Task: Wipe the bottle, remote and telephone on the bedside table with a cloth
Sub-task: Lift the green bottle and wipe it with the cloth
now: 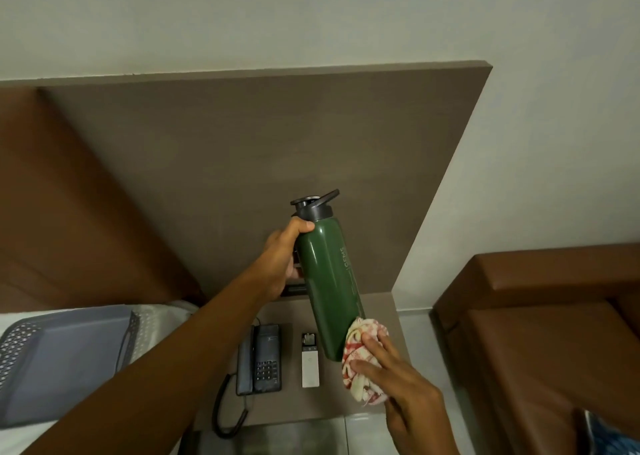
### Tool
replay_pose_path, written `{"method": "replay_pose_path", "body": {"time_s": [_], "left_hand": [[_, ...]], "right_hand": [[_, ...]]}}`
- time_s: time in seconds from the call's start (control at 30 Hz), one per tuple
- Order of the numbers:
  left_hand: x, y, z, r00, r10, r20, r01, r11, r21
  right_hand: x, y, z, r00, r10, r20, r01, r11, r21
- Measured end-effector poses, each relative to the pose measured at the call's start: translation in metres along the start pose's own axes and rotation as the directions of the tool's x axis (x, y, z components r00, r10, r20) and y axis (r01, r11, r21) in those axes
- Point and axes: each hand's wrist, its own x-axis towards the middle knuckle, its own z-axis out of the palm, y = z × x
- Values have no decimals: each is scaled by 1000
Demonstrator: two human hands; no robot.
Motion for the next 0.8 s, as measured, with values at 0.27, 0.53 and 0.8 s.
{"method": "replay_pose_path", "body": {"time_s": [0.27, 0.53, 0.8], "left_hand": [[32, -78, 30, 980, 181, -79, -162, 966, 203], [99, -229, 57, 971, 170, -171, -60, 858, 510], [168, -339, 60, 971, 170, -166, -54, 838, 543]], "right_hand": [[-27, 47, 22, 605, 793, -77, -567, 496, 657], [-69, 145, 82, 297, 949, -109, -644, 283, 710], [-101, 218, 151, 102, 994, 41, -553, 22, 833]]}}
